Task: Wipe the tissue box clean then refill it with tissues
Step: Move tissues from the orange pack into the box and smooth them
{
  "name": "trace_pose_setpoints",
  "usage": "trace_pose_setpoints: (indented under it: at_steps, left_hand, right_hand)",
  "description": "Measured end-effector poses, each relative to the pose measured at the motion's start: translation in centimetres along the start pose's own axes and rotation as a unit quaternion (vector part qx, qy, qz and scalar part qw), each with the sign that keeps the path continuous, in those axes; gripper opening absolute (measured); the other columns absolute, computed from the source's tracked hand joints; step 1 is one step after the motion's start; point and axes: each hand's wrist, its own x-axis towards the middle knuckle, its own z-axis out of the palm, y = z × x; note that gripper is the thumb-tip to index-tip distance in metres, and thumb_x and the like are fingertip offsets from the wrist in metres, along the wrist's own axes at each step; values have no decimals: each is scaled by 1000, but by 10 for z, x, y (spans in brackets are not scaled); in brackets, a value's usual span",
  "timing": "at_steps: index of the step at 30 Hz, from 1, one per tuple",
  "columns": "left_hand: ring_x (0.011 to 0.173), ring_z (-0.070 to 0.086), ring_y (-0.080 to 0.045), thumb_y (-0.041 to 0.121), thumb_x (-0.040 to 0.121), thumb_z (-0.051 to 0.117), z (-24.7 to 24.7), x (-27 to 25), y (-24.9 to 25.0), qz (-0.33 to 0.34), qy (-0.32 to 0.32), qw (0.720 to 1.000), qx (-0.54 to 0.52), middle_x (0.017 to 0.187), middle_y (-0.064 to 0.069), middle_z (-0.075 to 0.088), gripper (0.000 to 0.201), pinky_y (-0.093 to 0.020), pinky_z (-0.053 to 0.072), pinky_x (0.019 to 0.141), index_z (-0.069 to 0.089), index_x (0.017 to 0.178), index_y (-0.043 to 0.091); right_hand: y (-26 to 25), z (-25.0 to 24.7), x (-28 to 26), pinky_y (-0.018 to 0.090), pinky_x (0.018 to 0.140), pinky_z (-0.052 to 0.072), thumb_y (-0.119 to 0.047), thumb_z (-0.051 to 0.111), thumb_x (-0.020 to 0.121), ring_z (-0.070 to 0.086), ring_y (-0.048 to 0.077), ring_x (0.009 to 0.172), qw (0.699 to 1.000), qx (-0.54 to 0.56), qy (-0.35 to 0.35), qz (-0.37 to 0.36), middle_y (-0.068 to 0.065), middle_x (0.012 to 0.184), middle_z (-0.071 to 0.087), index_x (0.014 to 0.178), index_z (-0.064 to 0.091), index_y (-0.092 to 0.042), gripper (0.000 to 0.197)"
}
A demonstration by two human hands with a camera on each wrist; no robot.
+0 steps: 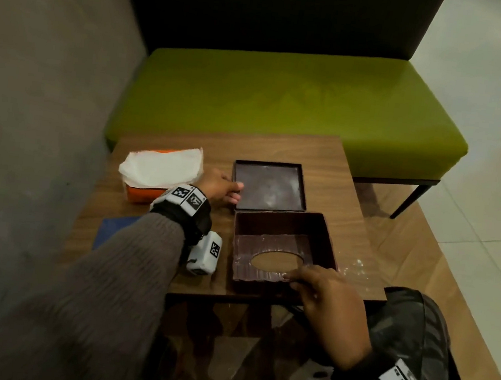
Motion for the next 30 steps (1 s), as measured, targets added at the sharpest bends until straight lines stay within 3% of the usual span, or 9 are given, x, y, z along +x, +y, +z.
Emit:
trace_pose_setpoints:
  at_steps: [7, 10, 12, 14, 16, 17, 22, 27, 30]
  left_hand:
    - [42, 63, -6, -8, 90, 50, -7, -13, 2, -4, -32, 998, -47, 77, -11, 58, 9, -19, 53, 46, 51, 84, -1]
    - [42, 56, -1, 0, 89, 55, -39, -26, 3, 120, 61, 990, 31, 69, -4, 58, 12, -21, 45, 41, 60, 98, 6]
    - [53, 52, 0, 7, 84, 63, -75, -31, 4, 229, 149, 947, 166, 68, 1, 57, 9, -23, 42, 54, 65, 92, 11]
    - [66, 52, -11, 16, 81, 68, -109, -33, 4, 297, 190, 868, 349, 75, 3, 57, 9, -29, 42, 64, 64, 89, 17]
    - [74, 55, -22, 18, 79, 70, -130, -32, -2, 324, 166, 799, 479, 78, 1, 57, 11, -36, 43, 70, 63, 87, 17]
    - [77, 55, -27, 15, 78, 71, -133, -32, -5, 329, 143, 788, 499, 80, -4, 58, 13, -35, 41, 71, 64, 88, 13]
    - [88, 55, -20, 20, 76, 75, -129, -25, -10, 263, 93, 843, 459, 93, -2, 61, 24, -28, 36, 75, 66, 96, 11]
    - [108, 53, -20, 28, 73, 77, -126, -16, -15, 203, 41, 843, 496, 115, -1, 60, 44, -28, 38, 87, 60, 112, 17]
    - [108, 52, -19, 22, 71, 78, -127, -15, -16, 179, 12, 846, 502, 115, -2, 56, 54, -21, 33, 80, 55, 119, 14]
  right_hand:
    - [7, 3, 11, 33, 66, 50, -14, 70, 81, 59, 15, 77, 1000, 16, -1, -4, -9, 81, 66, 92, 73, -28, 18]
    - [11, 4, 16, 34, 65, 49, -11, 71, 80, 59, 17, 76, 1000, 22, 6, -6, -6, 79, 66, 89, 73, -25, 17]
    - [12, 4, 19, 35, 63, 49, -9, 72, 79, 59, 19, 74, 1000, 12, 13, -13, -5, 78, 66, 88, 73, -23, 17]
    - [13, 4, 22, 34, 63, 48, -9, 72, 79, 59, 19, 74, 1000, 12, 10, -19, -5, 79, 67, 89, 73, -22, 16]
    - [14, 3, 25, 31, 65, 46, -9, 72, 80, 59, 18, 76, 999, 24, 4, -20, -6, 80, 67, 89, 73, -21, 15]
    - [14, 3, 26, 30, 66, 45, -10, 71, 80, 58, 17, 77, 999, 26, -2, -18, -7, 81, 66, 90, 73, -22, 15]
    - [15, 3, 27, 13, 64, 33, -15, 70, 83, 52, 7, 76, 999, 25, -21, -6, -18, 78, 57, 90, 71, -28, 15]
    - [16, 2, 26, 25, 68, 44, -16, 70, 83, 57, 10, 80, 999, 29, -13, -5, -16, 84, 63, 92, 72, -30, 17]
    - [17, 3, 26, 29, 68, 47, -16, 70, 83, 57, 10, 80, 999, 30, -11, -9, -13, 85, 66, 94, 71, -31, 18]
